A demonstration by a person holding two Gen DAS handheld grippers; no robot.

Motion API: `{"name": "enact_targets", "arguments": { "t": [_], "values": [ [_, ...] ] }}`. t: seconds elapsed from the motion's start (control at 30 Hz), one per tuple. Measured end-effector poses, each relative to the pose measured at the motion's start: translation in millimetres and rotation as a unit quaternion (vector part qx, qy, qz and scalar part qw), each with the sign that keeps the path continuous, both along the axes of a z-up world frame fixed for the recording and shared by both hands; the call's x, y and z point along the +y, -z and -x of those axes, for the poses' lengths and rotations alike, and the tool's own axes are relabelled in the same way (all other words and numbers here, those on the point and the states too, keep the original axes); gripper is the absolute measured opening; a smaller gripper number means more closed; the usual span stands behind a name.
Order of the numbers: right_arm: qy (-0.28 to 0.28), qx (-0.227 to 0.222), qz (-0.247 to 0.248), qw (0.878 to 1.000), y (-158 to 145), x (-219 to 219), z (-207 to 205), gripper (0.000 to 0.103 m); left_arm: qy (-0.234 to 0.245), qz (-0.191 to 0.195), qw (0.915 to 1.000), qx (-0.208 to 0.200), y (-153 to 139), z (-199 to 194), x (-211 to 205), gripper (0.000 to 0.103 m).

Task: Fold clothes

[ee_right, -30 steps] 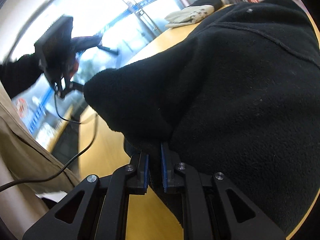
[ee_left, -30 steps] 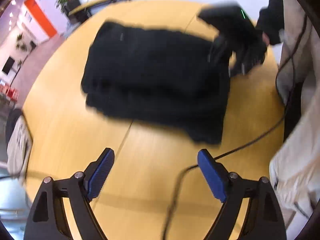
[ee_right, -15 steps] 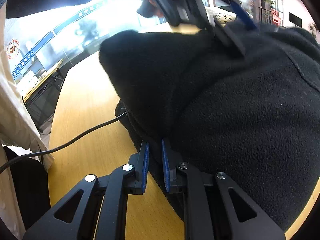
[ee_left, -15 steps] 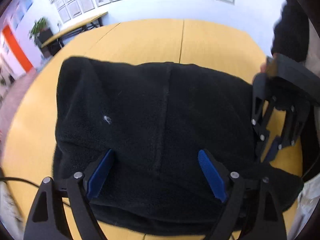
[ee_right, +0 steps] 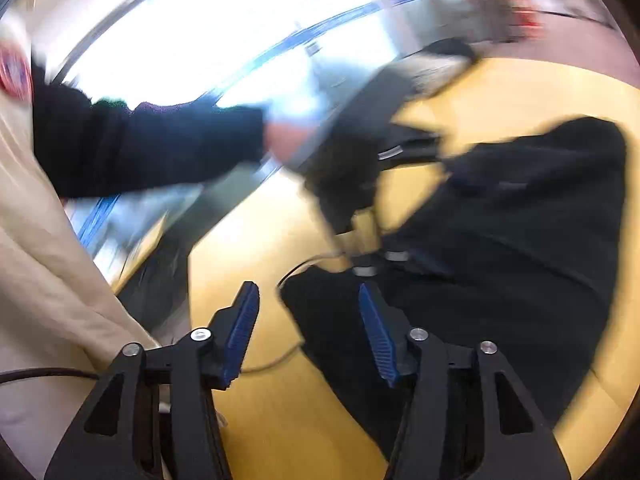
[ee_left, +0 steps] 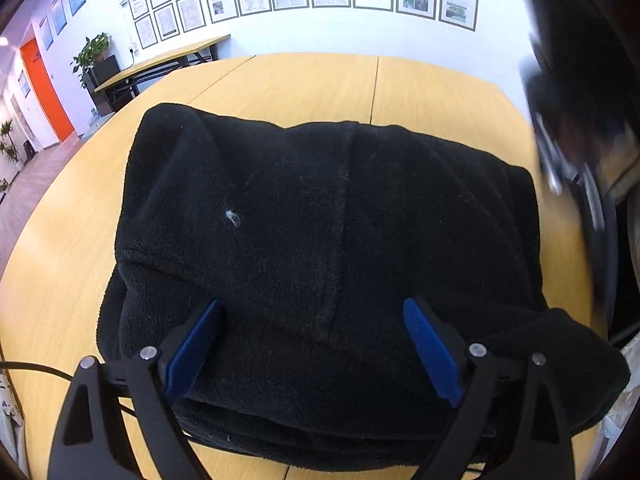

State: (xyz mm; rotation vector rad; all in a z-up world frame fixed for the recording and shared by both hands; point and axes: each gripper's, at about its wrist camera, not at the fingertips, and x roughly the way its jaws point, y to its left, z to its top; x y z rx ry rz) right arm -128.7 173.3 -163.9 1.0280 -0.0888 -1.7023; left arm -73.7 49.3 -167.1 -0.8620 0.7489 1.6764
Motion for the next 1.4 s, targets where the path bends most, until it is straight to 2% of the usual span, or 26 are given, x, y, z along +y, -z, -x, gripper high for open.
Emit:
{"name": "enact_targets", "arguments": {
  "t": [0.07, 0.1, 0.17, 0.2, 0.27, 0.33, 0.43, 0.47, 0.53, 0.6, 0.67, 0.73, 0.8, 0.83, 0.87, 0.9, 0.97, 1.03, 1.1, 1.27, 1.33, 1.37, 1.4],
  "values": [
    [-0.034, -0.017, -0.055, 0.998, 36.5, -30.0, -4.1, 0.031, -0.003, 0.003, 1.0000, -0.007, 0.4, 5.2, 4.7, 0.095],
    [-0.047, -0.025, -0.084, 0.995, 55.2, -43.7, -7.7, 0.017, -0.004, 0.005, 0.9999, -0.010, 0.5, 7.8, 7.0, 0.095],
    [-0.039, -0.056, -0.108, 0.992, 83.0, -76.9, 22.7, 0.000, -0.005, 0.000, 1.0000, 0.002, -14.9, 7.1, 10.2, 0.094],
    [-0.036, -0.072, -0.115, 0.990, 98.7, -83.6, 27.4, 0.000, 0.000, -0.012, 0.9997, 0.023, -29.2, 3.0, 11.7, 0.093],
    [-0.038, -0.071, -0.114, 0.990, 95.5, -107.3, 48.6, 0.000, 0.020, -0.037, 0.9978, 0.051, -51.8, -5.8, 16.6, 0.093],
    [-0.037, -0.057, -0.092, 0.993, 82.6, -111.7, 49.9, 0.002, 0.042, -0.030, 0.9972, 0.053, -49.9, -9.1, 27.7, 0.093],
    [-0.023, -0.038, -0.051, 0.998, 50.7, -105.3, 45.0, 0.016, 0.079, 0.022, 0.9956, 0.044, -14.9, -10.1, 45.1, 0.091],
    [-0.018, -0.032, -0.038, 0.999, 38.6, -101.5, 42.3, 0.022, 0.081, 0.026, 0.9957, 0.037, -2.2, -9.9, 45.1, 0.091],
    [0.003, -0.009, -0.035, 0.999, 10.4, -88.3, 32.1, 0.030, 0.056, 0.004, 0.9982, 0.021, 4.7, -4.8, 40.5, 0.092],
    [0.065, 0.017, -0.049, 0.997, -11.6, -64.5, 24.7, 0.060, 0.036, -0.007, 0.9992, 0.017, 8.6, -1.8, 36.2, 0.092],
    [0.144, 0.043, -0.081, 0.985, -20.8, -37.4, 18.2, 0.073, 0.019, -0.015, 0.9996, 0.016, 12.7, 0.6, 32.1, 0.092],
    [0.213, 0.090, -0.159, 0.960, -17.0, -19.5, 7.8, 0.079, 0.010, -0.022, 0.9996, 0.013, 15.0, 5.9, 31.9, 0.092],
    [0.219, 0.138, -0.257, 0.931, 13.8, -56.8, 5.0, 0.084, 0.005, -0.025, 0.9996, 0.009, 14.5, 9.5, 34.4, 0.094],
    [0.219, 0.162, -0.306, 0.912, 30.4, -77.9, 4.0, 0.084, 0.003, -0.026, 0.9996, 0.008, 16.8, 11.4, 36.5, 0.096],
    [0.208, 0.170, -0.338, 0.902, 45.1, -80.5, -3.0, 0.082, 0.000, -0.026, 0.9997, 0.005, 22.4, 15.0, 39.6, 0.098],
    [0.203, 0.177, -0.364, 0.892, 56.8, -89.5, 0.0, 0.075, -0.002, -0.026, 0.9997, 0.002, 27.9, 17.5, 42.2, 0.099],
    [0.242, 0.150, -0.345, 0.894, 57.8, -92.8, 17.4, 0.066, -0.002, -0.024, 0.9997, 0.003, 32.7, 21.1, 47.0, 0.100],
    [0.281, 0.123, -0.330, 0.893, 57.3, -93.3, 31.9, 0.065, -0.005, -0.023, 0.9997, 0.005, 38.1, 21.8, 48.3, 0.100],
    [0.311, 0.092, -0.326, 0.888, 60.4, -85.9, 33.5, 0.046, -0.007, -0.026, 0.9996, 0.010, 40.7, 18.9, 47.7, 0.100],
    [0.371, 0.004, -0.285, 0.884, 61.4, -65.3, 35.1, 0.050, -0.020, -0.031, 0.9992, 0.014, 39.6, 0.8, 34.1, 0.100],
    [0.367, -0.027, -0.265, 0.891, 57.1, -70.9, 40.8, 0.051, -0.027, -0.032, 0.9990, 0.013, 34.6, -12.5, 22.2, 0.100],
    [0.356, -0.042, -0.252, 0.899, 52.5, -75.7, 43.3, 0.050, -0.033, -0.031, 0.9989, 0.012, 31.3, -15.5, 19.3, 0.100],
    [0.329, -0.043, -0.232, 0.914, 40.2, -82.7, 43.5, 0.048, -0.041, -0.031, 0.9986, 0.011, 27.4, -16.1, 18.5, 0.100]
  ]
}}
